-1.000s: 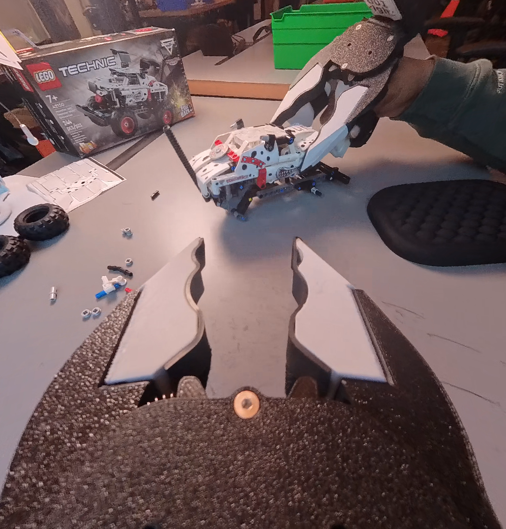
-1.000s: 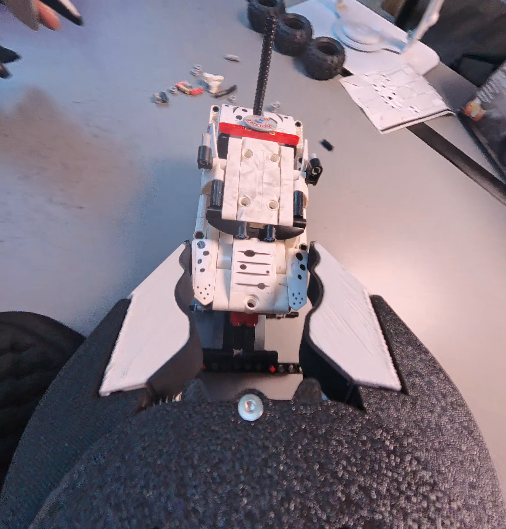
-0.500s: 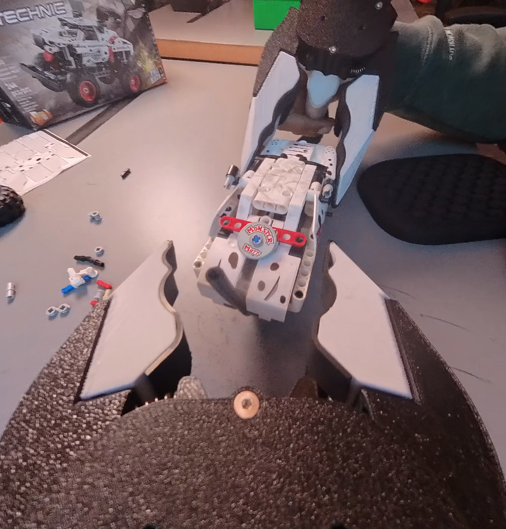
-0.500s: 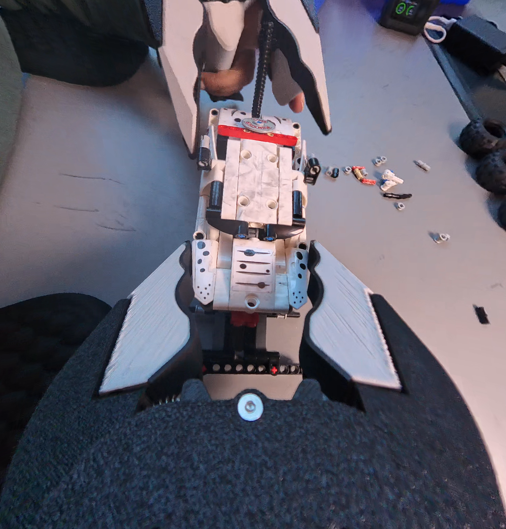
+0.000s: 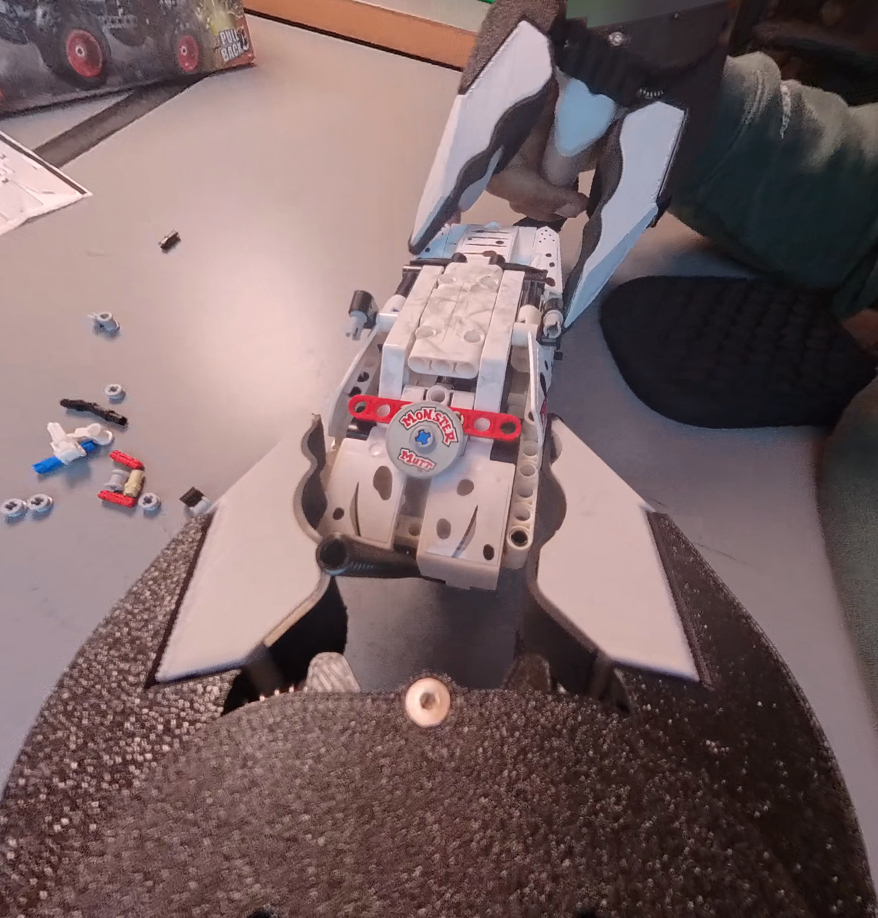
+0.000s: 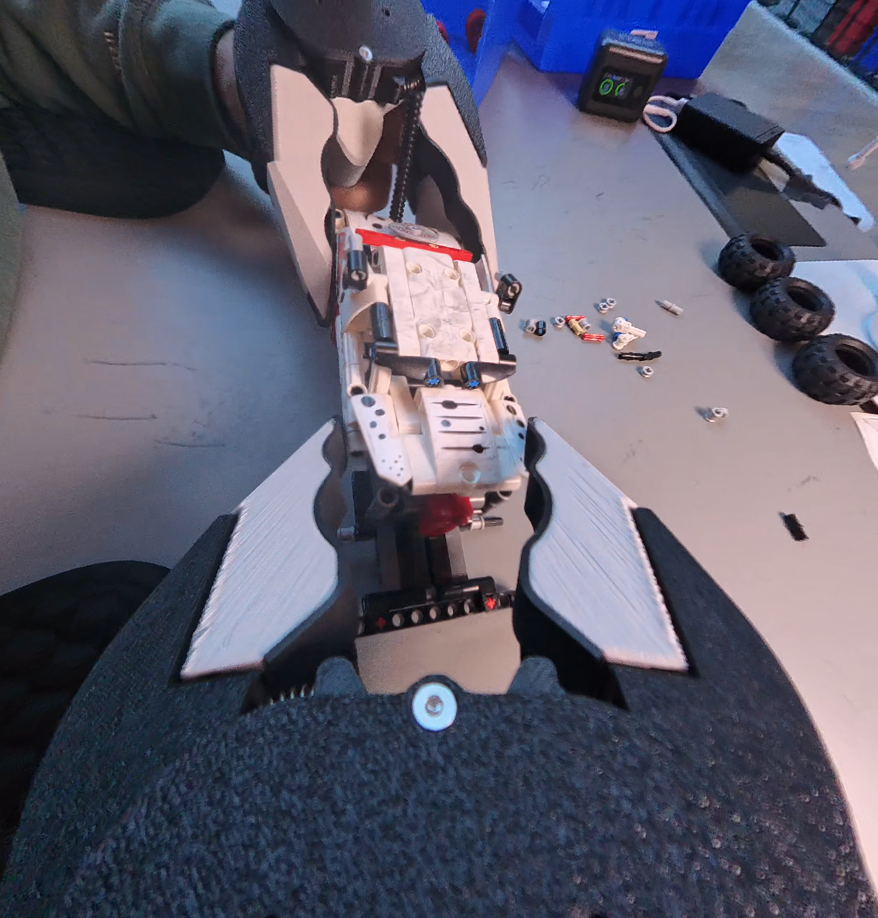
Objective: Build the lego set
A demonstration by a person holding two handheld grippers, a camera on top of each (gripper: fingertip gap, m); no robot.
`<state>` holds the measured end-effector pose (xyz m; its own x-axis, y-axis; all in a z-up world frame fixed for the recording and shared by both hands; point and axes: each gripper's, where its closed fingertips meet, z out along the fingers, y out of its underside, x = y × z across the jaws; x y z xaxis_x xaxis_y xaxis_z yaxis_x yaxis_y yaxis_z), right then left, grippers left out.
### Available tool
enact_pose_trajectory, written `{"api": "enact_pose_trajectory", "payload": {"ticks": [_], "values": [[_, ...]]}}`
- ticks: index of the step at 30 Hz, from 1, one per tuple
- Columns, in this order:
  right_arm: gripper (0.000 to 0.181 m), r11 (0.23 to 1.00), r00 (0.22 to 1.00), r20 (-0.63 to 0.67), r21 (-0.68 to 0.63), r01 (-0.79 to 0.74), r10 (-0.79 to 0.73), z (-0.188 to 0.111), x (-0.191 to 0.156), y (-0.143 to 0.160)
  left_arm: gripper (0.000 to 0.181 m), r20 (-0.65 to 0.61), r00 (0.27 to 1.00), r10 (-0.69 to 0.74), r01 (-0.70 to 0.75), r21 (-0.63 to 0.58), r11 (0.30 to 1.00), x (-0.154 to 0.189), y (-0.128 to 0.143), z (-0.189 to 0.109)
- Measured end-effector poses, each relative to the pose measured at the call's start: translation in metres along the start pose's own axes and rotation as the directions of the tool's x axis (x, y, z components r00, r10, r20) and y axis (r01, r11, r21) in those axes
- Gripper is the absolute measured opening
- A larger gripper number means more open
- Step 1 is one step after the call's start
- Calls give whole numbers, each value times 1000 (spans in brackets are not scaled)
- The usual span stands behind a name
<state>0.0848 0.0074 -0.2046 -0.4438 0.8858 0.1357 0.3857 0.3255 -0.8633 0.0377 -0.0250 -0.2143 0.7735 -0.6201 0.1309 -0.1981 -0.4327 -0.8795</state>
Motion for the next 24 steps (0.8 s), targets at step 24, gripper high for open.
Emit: {"api": "enact_pose_trajectory", "payload": {"ticks": [24], "values": [[8, 636, 490, -420, -365, 680, -764, -11, 16, 6, 86, -214, 952, -219, 219, -24, 975, 17, -36, -38]]}}
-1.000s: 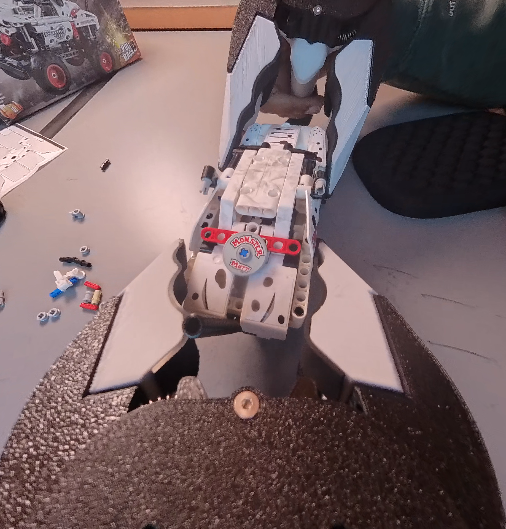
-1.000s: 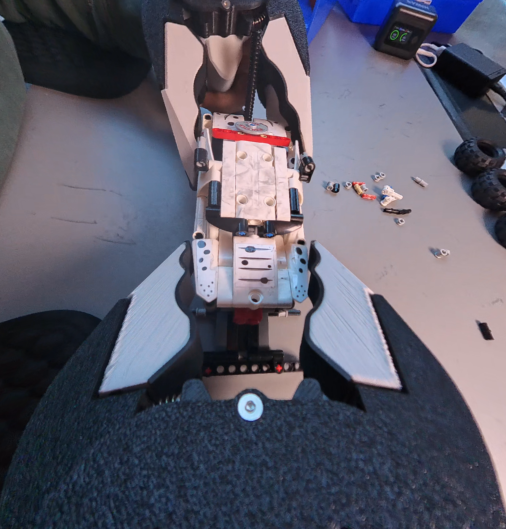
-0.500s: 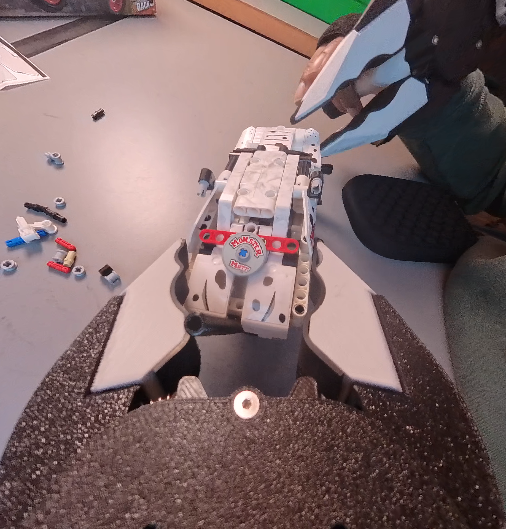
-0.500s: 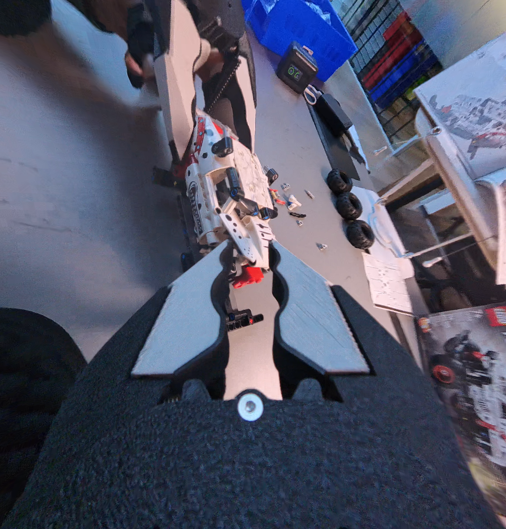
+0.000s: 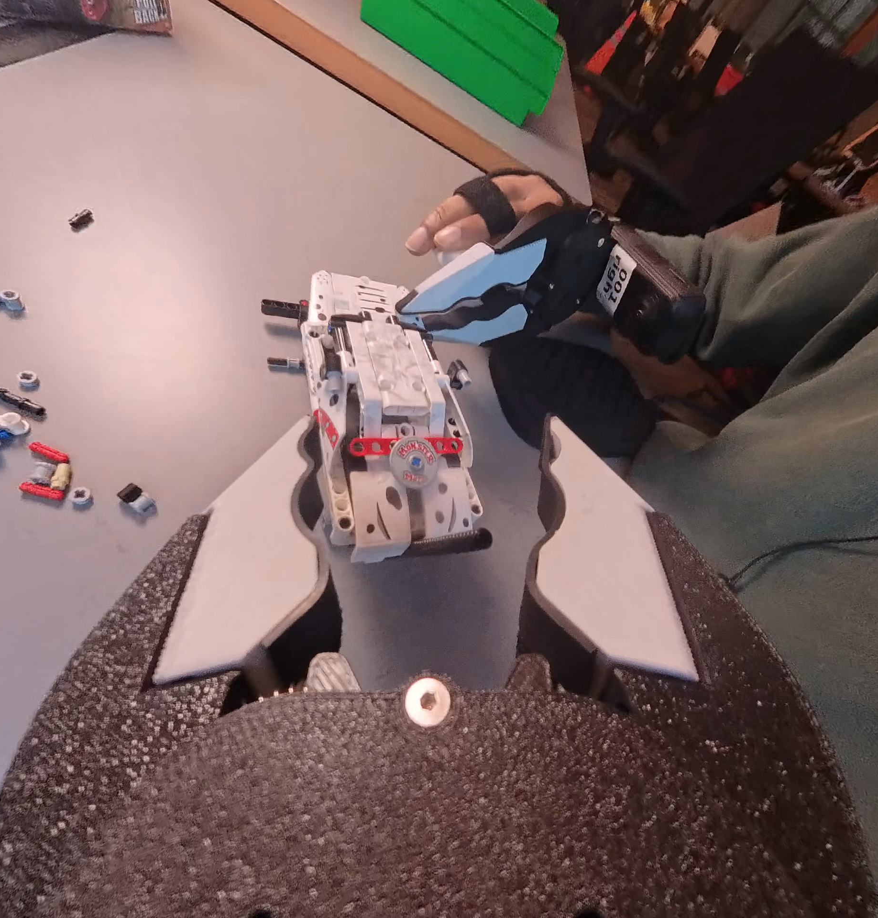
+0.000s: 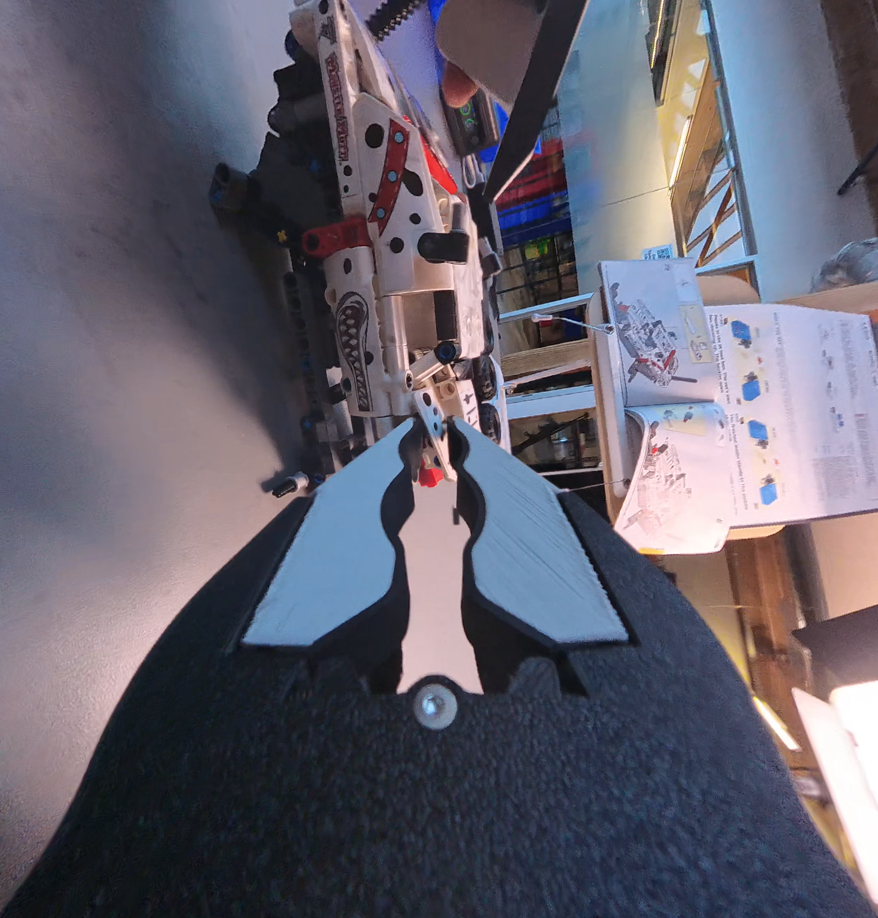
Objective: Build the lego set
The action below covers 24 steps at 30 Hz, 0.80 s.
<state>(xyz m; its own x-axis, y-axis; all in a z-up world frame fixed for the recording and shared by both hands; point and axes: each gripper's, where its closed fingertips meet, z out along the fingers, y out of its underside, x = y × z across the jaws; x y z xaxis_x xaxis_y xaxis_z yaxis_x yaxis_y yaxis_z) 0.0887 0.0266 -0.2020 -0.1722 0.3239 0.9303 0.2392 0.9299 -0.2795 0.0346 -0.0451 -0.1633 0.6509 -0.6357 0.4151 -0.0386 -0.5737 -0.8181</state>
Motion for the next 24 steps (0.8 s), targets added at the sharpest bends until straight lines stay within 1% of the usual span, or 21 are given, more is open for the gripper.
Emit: {"api": "enact_pose_trajectory", "payload": {"ticks": [2, 3, 4, 5, 6, 7, 8, 9, 10, 11, 13, 14, 18, 20, 21, 22, 23, 24], "values": [[19, 988, 988, 18, -11, -154, 155, -3, 3, 2, 90, 19, 999, -46, 47, -24, 999, -9, 5, 14], [22, 969, 968, 41, -24, -245, 246, -7, 3, 3, 92, 13, 999, -46, 47, -53, 997, -7, 11, 22], [24, 932, 928, 87, -50, -359, 362, -12, -1, 6, 95, 18, 999, -36, 38, -77, 996, -5, 17, 30], [31, 857, 844, 149, -88, -508, 516, -17, -7, 6, 94, 49, 999, -13, 17, -87, 996, -7, 21, 35], [34, 726, 705, 176, -118, -677, 687, -22, -6, 4, 87, 79, 997, 4, 3, -92, 996, -7, 22, 38], [33, 561, 533, 189, -156, -813, 825, -26, -3, 2, 83, 101, 995, 8, 2, -97, 995, -6, 23, 40], [33, 405, 367, 205, -194, -894, 907, -30, -1, 0, 82, 121, 993, 10, 3, -107, 994, -3, 25, 42], [28, 275, 233, 192, -230, -934, 953, -31, 1, 2, 81, 143, 990, 15, 1, -116, 993, 0, 26, 43], [23, 183, 142, 172, -252, -950, 975, -32, 3, 5, 81, 165, 986, 23, -3, -119, 993, 2, 27, 43], [21, 118, 77, 157, -268, -956, 985, -32, 4, 7, 80, 194, 981, 25, -2, -119, 993, 3, 28, 43], [24, 34, -14, 159, -294, -955, 987, -34, 6, 5, 79, 252, 967, 18, 11, -112, 994, 3, 31, 39], [26, 9, -40, 156, -303, -953, 987, -35, 6, 5, 79, 269, 963, 8, 18, -95, 995, 5, 31, 37], [24, -41, -95, 147, -333, -942, 985, -35, 6, 6, 79, 305, 952, -15, 29, -41, 999, 13, 38, 33], [27, -67, -124, 143, -349, -935, 982, -38, 7, 7, 79, 320, 948, 1, 14, -45, 999, 14, 43, 34], [31, -73, -126, 127, -360, -930, 984, -41, 5, 11, 79, 320, 947, 4, 9, -39, 999, 15, 44, 34], [31, -80, -134, 121, -371, -925, 984, -45, 2, 13, 79, 311, 951, 4, 7, -33, 999, 18, 45, 34], [31, -106, -168, 132, -384, -917, 977, -47, -1, 12, 79, 297, 955, 6, 3, -31, 1000, 22, 46, 35], [31, -148, -220, 144, -395, -907, 965, -47, -5, 10, 79, 284, 959, 16, -7, -32, 999, 25, 47, 36]]}}
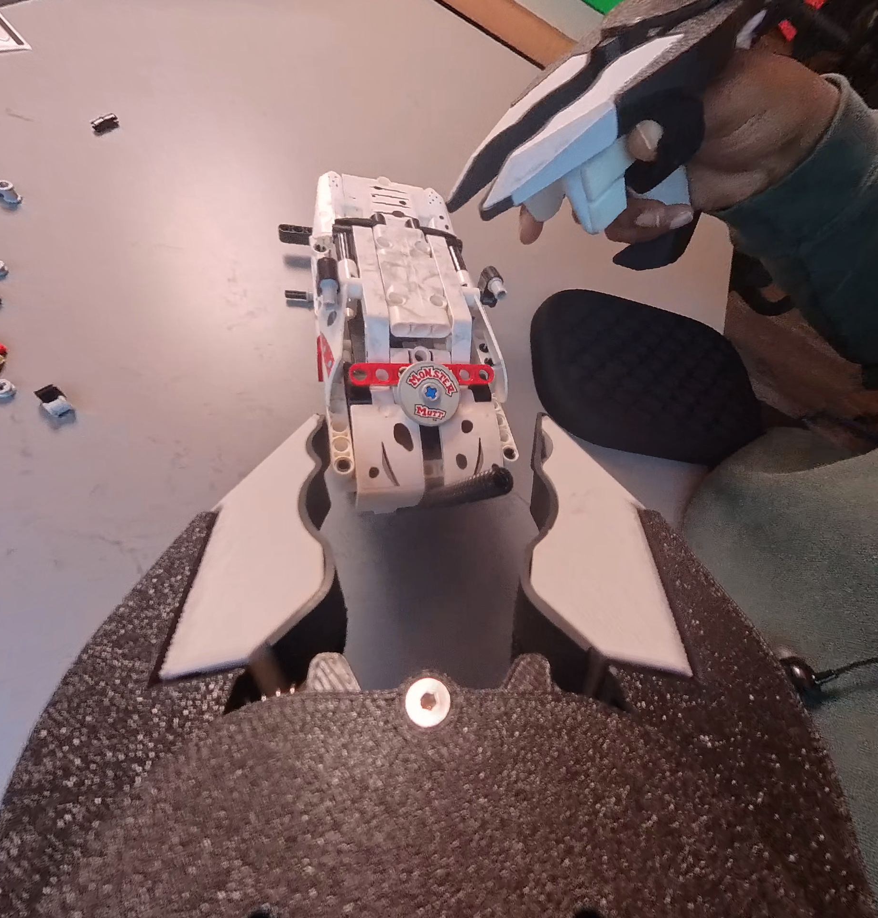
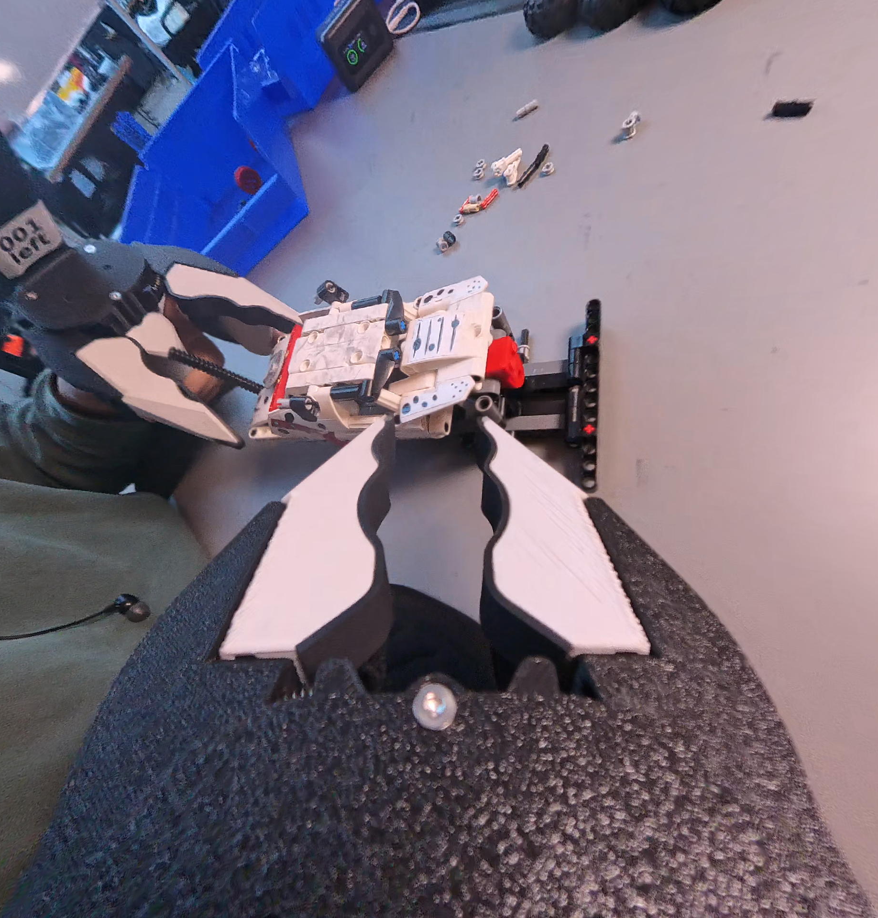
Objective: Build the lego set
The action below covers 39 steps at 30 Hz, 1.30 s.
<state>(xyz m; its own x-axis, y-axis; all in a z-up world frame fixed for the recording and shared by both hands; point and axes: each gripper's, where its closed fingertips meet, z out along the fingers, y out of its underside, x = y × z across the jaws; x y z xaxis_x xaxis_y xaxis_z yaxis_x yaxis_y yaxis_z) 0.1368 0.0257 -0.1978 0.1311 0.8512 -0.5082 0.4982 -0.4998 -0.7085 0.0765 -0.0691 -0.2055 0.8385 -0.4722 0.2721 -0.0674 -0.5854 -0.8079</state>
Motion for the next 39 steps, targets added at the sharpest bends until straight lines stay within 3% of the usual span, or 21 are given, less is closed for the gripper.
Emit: {"api": "enact_pose_trajectory", "payload": {"ticks": [6, 7, 10, 13, 16, 20, 23, 30, 35, 39], "values": [[18, 969, 960, 157, 56, -241, 230, 19, 1, -12, 83, -146, 985, 96, -98, -7, 995, 27, 7, 6], [4, 963, 957, 149, 70, -262, 250, 22, 7, -15, 78, -200, 974, 106, -109, -7, 994, 35, 10, 5], [1, 948, 904, 339, 88, -305, 260, 26, -9, -30, 76, -333, 940, 77, -76, 18, 997, 44, 6, -5], [0, 984, 923, 384, 147, -104, 40, 28, -25, -38, 72, -413, 909, -47, 110, 128, 986, 24, -28, -37], [0, 980, 891, 435, 191, 50, -130, 25, -46, -45, 61, -341, 934, -107, 205, 265, 942, -21, -61, -57], [0, 936, 807, 481, 249, 249, -342, 32, -80, -47, 60, -309, 948, -83, 147, 193, 970, -36, -62, -34], [0, 887, 727, 508, 292, 358, -461, 35, -98, -42, 59, -423, 898, -124, 204, 150, 967, -29, -58, -20], [0, 829, 689, 470, 397, 394, -552, 33, -92, -39, 46, -485, 832, -270, 316, 13, 949, -19, -32, -6], [0, 809, 693, 434, 427, 404, -575, 36, -87, -43, 41, -565, 728, -388, 480, 16, 877, -18, -37, -5], [0, 821, 726, 405, 406, 401, -556, 36, -80, -48, 32, -571, 746, -342, 461, 73, 884, -18, -43, -8]]}}
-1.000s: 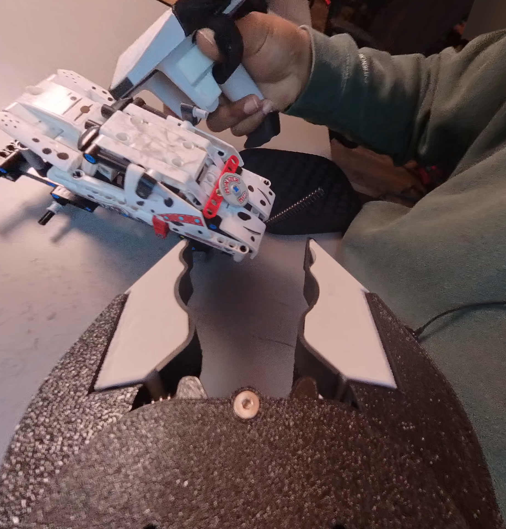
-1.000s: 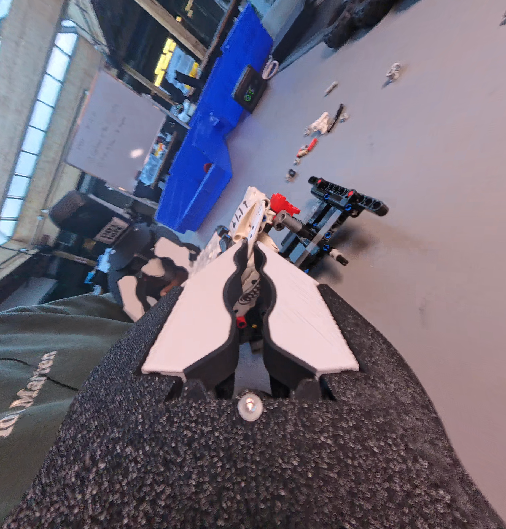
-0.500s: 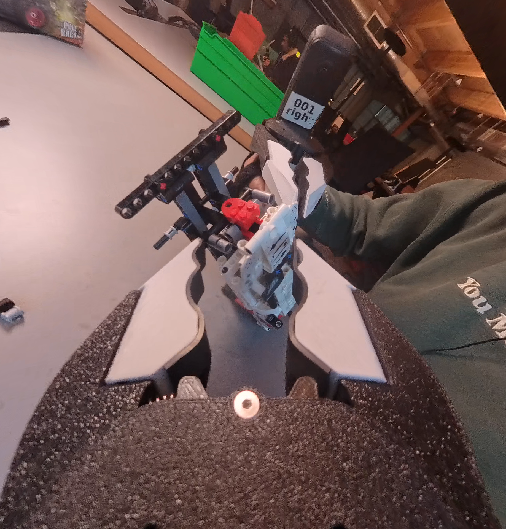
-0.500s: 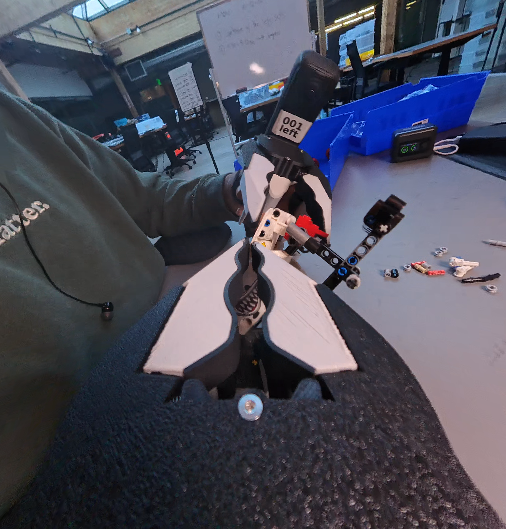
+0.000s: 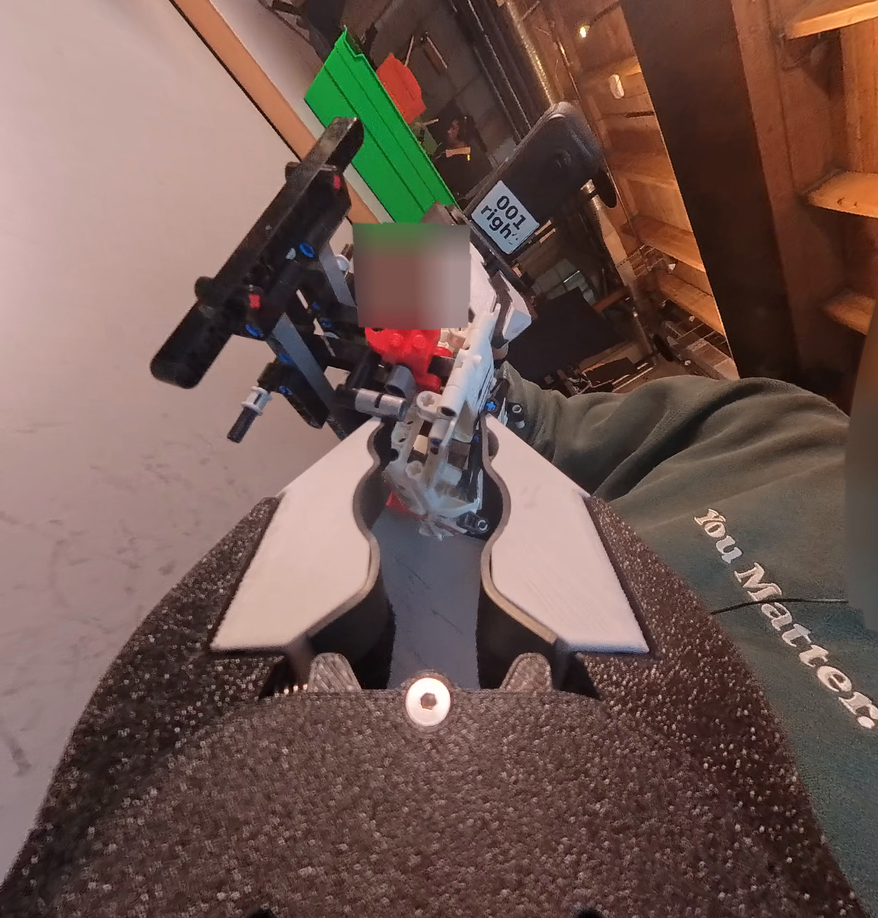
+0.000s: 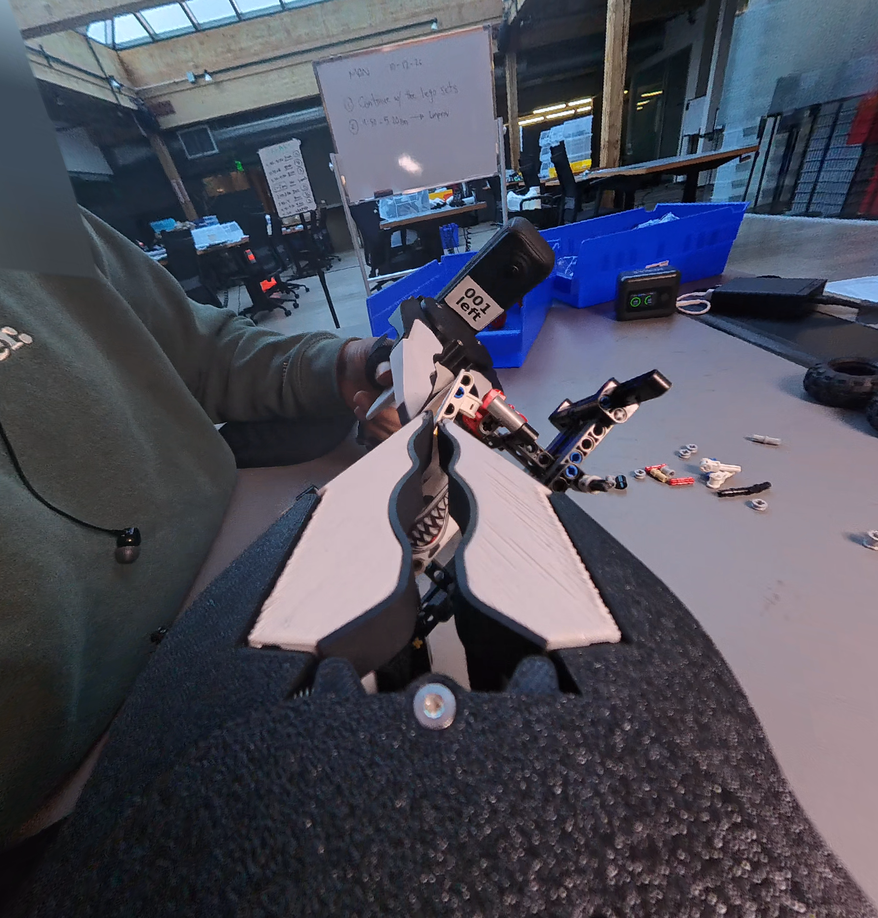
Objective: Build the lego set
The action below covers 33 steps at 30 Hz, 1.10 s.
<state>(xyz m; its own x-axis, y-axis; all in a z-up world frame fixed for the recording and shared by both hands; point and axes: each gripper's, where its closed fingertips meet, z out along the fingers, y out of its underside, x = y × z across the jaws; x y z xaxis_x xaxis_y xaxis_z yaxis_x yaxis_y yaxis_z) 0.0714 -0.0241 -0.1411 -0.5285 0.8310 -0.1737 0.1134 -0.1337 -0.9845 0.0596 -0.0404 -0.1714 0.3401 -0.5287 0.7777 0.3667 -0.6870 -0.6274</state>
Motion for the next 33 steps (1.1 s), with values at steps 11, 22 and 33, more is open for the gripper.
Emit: {"api": "enact_pose_trajectory", "payload": {"ticks": [11, 22, 33], "values": [[4, 984, 996, -37, -155, -89, 85, 6, 0, -3, 11, 104, 951, 292, -297, 42, 954, 25, -17, -11], [5, 975, 983, -11, -128, -184, 184, 7, -3, 3, 12, 73, 942, 328, -332, 38, 943, 25, -11, -13], [1, 995, 1000, 4, -99, -20, 20, 10, -19, -1, 13, 134, 842, 522, -528, 9, 849, 41, -12, -9]]}}
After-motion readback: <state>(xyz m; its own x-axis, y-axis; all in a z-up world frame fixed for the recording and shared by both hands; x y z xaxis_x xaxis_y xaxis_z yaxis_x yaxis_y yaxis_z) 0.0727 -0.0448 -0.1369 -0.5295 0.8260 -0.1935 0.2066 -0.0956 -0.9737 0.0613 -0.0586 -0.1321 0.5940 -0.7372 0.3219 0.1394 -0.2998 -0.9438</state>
